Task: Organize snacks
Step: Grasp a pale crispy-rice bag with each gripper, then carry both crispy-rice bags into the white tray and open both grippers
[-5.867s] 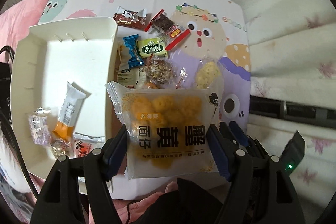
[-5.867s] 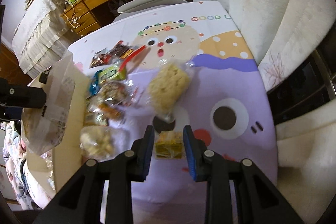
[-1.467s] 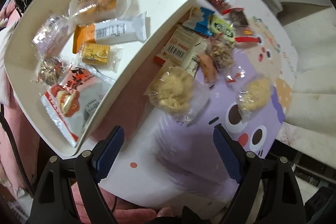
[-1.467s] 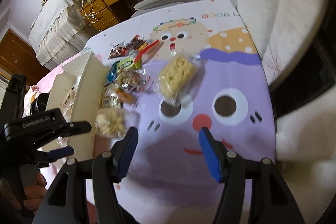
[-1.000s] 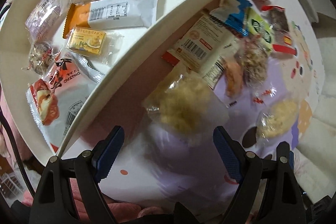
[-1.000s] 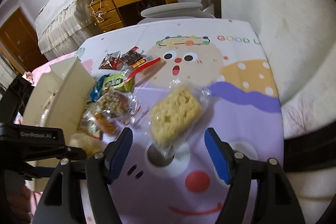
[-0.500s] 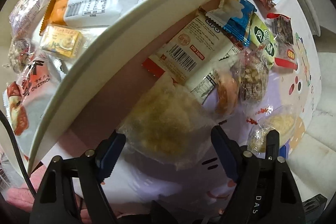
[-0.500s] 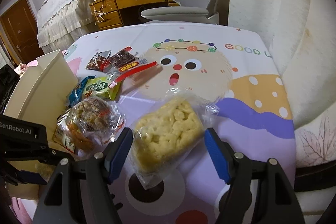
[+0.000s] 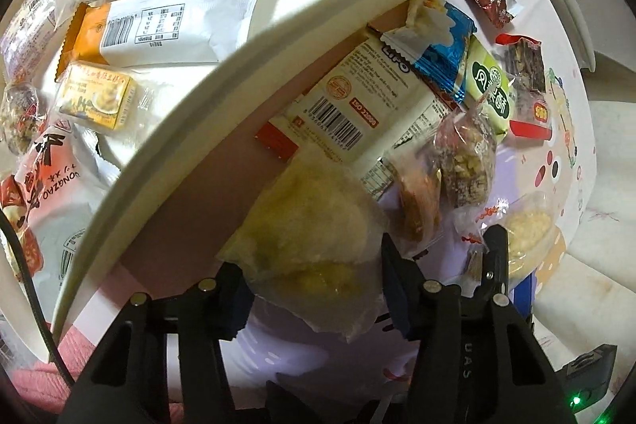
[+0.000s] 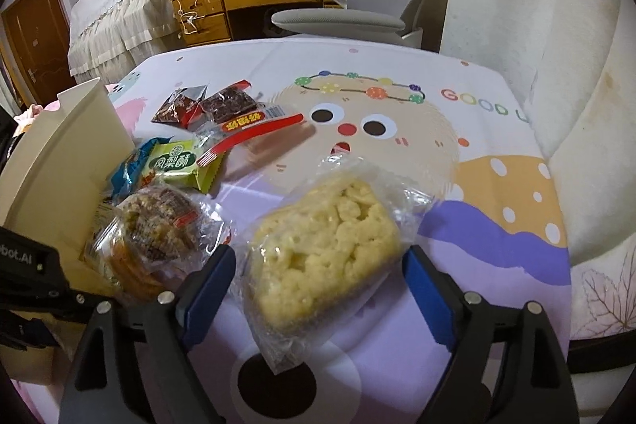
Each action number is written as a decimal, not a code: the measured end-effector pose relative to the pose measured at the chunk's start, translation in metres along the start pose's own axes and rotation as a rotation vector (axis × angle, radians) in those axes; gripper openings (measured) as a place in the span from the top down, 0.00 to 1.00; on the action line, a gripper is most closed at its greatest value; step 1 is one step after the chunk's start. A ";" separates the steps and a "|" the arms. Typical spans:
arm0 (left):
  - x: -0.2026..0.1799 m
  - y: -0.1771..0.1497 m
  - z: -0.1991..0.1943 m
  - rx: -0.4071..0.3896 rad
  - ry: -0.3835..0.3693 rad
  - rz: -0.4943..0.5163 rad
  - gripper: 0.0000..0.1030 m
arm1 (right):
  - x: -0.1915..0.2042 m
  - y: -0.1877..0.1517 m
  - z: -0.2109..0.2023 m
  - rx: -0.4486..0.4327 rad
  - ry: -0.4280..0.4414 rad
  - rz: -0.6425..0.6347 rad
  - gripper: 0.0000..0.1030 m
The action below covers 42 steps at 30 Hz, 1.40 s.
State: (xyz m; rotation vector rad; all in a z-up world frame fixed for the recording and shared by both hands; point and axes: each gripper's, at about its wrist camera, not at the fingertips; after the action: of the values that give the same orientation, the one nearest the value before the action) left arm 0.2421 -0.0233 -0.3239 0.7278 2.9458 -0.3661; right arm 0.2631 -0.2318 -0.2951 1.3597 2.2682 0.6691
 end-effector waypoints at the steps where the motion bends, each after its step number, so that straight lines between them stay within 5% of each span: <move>1: 0.000 0.001 0.001 0.003 -0.002 0.001 0.49 | 0.001 0.001 0.000 -0.006 -0.005 -0.002 0.16; 4: 0.007 0.004 0.001 0.010 -0.004 0.003 0.54 | 0.000 0.002 0.002 -0.012 0.000 -0.012 0.21; 6: 0.008 0.006 0.001 0.016 -0.014 0.000 0.57 | -0.001 0.005 0.001 -0.009 0.011 -0.018 0.32; 8: 0.008 0.009 0.001 0.022 -0.023 0.005 0.60 | 0.000 0.007 0.001 -0.008 0.035 -0.025 0.58; 9: 0.008 0.010 0.001 0.022 -0.024 0.010 0.61 | 0.001 0.008 0.001 -0.005 0.034 -0.029 0.59; 26: 0.031 -0.008 -0.028 0.036 -0.061 0.079 0.67 | 0.009 -0.006 -0.034 0.044 0.040 -0.012 0.64; 42: 0.034 -0.083 -0.094 0.005 -0.154 0.286 0.67 | 0.023 -0.043 -0.130 -0.020 0.035 0.029 0.64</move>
State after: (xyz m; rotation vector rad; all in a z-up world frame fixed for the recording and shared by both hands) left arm 0.1707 -0.0558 -0.2204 1.0526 2.6492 -0.3855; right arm 0.1485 -0.2537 -0.2186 1.3840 2.2670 0.7278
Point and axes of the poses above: each gripper's, at about its wrist camera, not at the fingertips, and z roughly the way its jaws point, x to its left, y to its top, and after that the axes turned 13 degrees about -z, right-handed
